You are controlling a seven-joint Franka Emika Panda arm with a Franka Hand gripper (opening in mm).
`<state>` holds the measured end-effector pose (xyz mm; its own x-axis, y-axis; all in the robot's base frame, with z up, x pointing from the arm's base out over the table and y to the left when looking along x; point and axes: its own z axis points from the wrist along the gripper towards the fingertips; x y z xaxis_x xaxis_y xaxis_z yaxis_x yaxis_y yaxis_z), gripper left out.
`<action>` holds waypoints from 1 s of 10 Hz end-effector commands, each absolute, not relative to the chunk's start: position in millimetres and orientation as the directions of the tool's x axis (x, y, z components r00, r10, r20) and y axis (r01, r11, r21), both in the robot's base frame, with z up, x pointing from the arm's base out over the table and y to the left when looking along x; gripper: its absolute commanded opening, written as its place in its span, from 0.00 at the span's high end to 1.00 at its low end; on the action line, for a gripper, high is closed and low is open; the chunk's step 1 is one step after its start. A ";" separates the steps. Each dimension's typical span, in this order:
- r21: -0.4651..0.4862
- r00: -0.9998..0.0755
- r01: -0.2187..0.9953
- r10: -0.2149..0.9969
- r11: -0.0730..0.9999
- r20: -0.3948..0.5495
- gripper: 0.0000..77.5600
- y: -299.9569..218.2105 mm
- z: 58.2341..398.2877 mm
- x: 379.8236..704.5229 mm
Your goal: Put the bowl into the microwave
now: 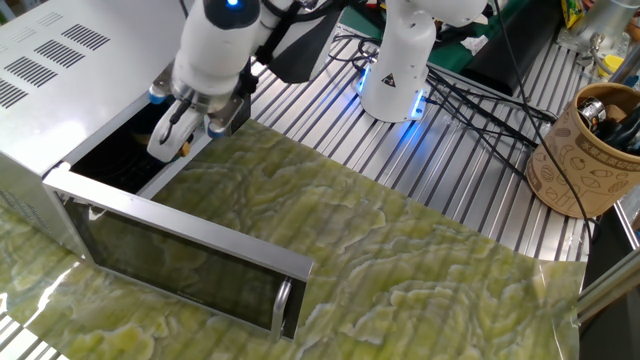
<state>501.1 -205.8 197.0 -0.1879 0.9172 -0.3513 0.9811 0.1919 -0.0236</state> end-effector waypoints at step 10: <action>0.005 -0.161 0.985 0.922 0.174 -0.353 0.96 -210.2 190.3 513.3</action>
<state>512.5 -209.7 189.1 -0.1630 0.9219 -0.3516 0.9846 0.1749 0.0021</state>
